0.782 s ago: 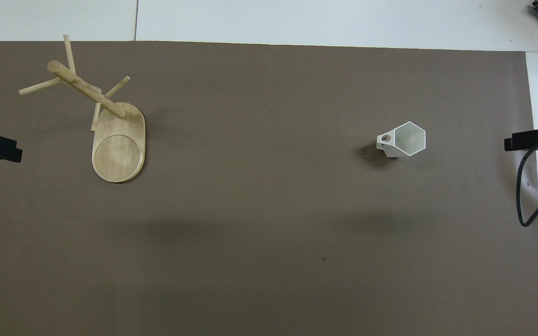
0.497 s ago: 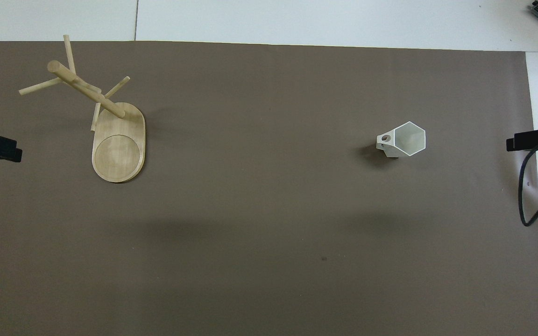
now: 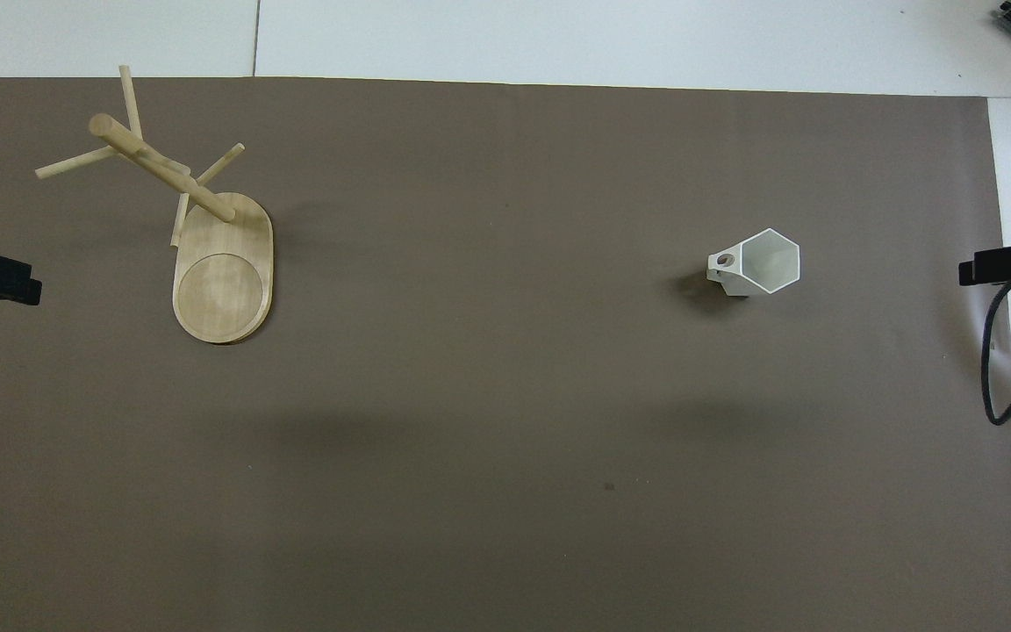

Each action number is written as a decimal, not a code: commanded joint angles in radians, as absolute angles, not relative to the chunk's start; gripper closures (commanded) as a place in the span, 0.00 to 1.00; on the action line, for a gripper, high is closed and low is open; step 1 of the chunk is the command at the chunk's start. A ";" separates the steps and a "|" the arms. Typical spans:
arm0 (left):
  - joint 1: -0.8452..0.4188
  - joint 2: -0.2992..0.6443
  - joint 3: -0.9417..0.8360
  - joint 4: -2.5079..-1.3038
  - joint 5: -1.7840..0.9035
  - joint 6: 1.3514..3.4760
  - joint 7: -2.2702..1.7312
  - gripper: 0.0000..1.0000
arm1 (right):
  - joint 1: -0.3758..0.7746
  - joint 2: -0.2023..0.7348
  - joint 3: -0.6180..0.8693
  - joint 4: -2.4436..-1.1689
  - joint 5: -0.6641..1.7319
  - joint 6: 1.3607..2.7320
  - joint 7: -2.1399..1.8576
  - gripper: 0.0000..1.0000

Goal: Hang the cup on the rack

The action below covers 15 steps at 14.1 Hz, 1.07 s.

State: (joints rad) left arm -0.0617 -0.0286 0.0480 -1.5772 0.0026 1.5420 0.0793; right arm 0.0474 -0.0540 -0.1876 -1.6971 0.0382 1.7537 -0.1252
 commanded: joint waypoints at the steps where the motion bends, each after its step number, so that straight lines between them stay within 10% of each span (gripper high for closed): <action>1: -0.049 -0.057 0.040 -1.611 -0.008 1.551 0.080 0.00 | 0.043 -0.075 -0.184 -1.720 0.020 1.761 -0.137 0.00; 15: -0.049 -0.057 0.038 -1.611 -0.008 1.551 0.080 0.00 | 0.043 -0.075 -0.184 -1.720 0.020 1.773 -0.137 0.00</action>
State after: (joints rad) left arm -0.0617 -0.0286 0.0480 -1.5772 0.0026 1.5420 0.0793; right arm 0.0474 -0.0544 -0.1876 -1.6972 0.0382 1.7537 -0.1252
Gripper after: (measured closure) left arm 0.000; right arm 0.000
